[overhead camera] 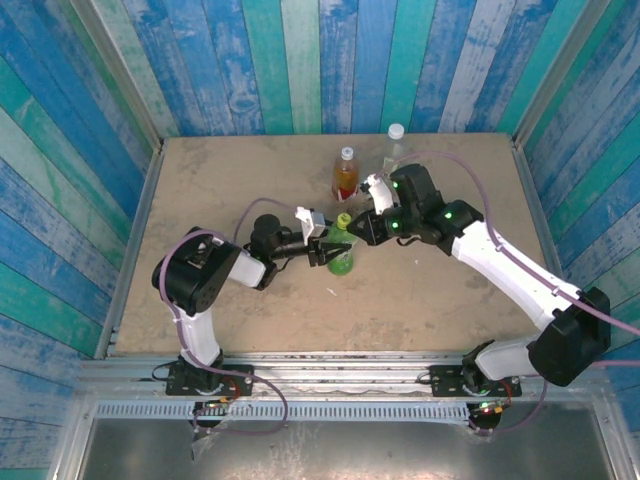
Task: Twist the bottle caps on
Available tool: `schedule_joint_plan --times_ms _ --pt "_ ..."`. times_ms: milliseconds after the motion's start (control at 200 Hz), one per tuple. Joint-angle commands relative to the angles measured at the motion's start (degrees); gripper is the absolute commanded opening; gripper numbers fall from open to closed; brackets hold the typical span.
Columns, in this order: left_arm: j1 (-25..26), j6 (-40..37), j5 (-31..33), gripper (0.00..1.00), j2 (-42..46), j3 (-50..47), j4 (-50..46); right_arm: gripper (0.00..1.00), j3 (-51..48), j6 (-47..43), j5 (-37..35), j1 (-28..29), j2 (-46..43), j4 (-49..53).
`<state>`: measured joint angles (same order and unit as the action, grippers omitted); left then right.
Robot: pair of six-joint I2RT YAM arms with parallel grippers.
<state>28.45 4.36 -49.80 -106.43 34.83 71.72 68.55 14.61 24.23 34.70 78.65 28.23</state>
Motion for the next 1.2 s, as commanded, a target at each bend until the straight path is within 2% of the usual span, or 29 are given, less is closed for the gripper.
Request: schedule_joint_plan --times_ms 0,235,491,941,1096,1197 --pt "-0.2 -0.9 1.1 0.60 -2.7 -0.4 -4.0 0.18 1.0 0.5 -1.3 -1.7 -0.6 0.1" --pt "-0.2 -2.9 0.5 0.60 -2.0 -0.5 -5.8 0.28 4.5 0.0 -0.5 -3.4 3.7 -2.1" --pt "-0.2 -3.2 0.4 0.60 -1.9 -0.5 -6.1 0.23 6.7 -1.6 7.2 -3.5 8.6 -1.8" --pt "-0.3 -3.3 1.6 0.60 -1.9 -0.4 -6.9 0.10 -2.3 0.5 10.8 -3.5 0.6 -1.1" --pt "-0.3 -3.3 1.4 0.60 -1.9 -0.3 -6.8 0.11 -2.8 0.8 9.0 -3.6 -1.9 -1.4" --pt "-0.3 -3.2 1.3 0.60 -1.7 -0.5 -6.7 0.19 -1.4 1.0 5.6 -4.3 -1.4 -2.3"
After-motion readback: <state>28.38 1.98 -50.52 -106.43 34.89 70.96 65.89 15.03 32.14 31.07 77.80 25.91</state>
